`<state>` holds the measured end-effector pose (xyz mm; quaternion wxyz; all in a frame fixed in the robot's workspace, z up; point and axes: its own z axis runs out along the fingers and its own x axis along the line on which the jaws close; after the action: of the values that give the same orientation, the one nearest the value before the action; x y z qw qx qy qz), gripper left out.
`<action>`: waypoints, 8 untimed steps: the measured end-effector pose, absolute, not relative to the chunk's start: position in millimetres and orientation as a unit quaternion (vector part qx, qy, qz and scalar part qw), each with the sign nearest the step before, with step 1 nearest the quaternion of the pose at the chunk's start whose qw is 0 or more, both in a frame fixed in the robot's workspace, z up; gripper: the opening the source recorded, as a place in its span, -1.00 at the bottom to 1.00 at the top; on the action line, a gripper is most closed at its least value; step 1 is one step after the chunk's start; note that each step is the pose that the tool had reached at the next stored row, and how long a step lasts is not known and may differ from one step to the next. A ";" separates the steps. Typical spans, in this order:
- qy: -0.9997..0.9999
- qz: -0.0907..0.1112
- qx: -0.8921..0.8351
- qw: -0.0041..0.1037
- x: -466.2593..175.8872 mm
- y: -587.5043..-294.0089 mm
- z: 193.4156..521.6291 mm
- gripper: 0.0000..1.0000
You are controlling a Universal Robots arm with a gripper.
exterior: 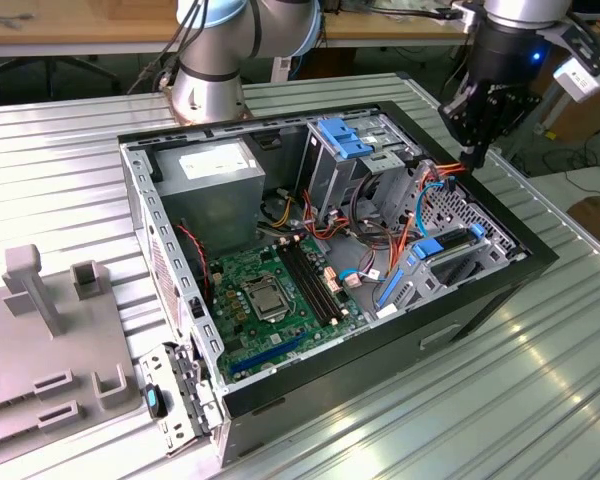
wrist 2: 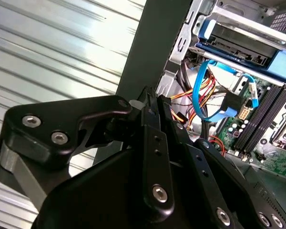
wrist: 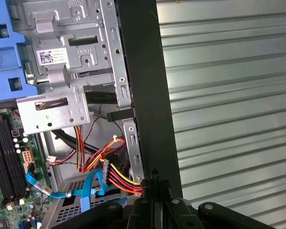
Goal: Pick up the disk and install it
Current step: 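Insert the first disk wire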
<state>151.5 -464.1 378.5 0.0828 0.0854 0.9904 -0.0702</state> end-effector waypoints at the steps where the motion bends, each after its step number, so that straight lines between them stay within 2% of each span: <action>1: 0.990 -0.070 0.087 0.082 151.5 -464.9 378.7 -0.67; 8: 0.989 -0.072 0.105 0.068 151.5 -469.8 379.2 -0.67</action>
<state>151.5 -469.8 379.2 0.0685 0.1053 0.9895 -0.0717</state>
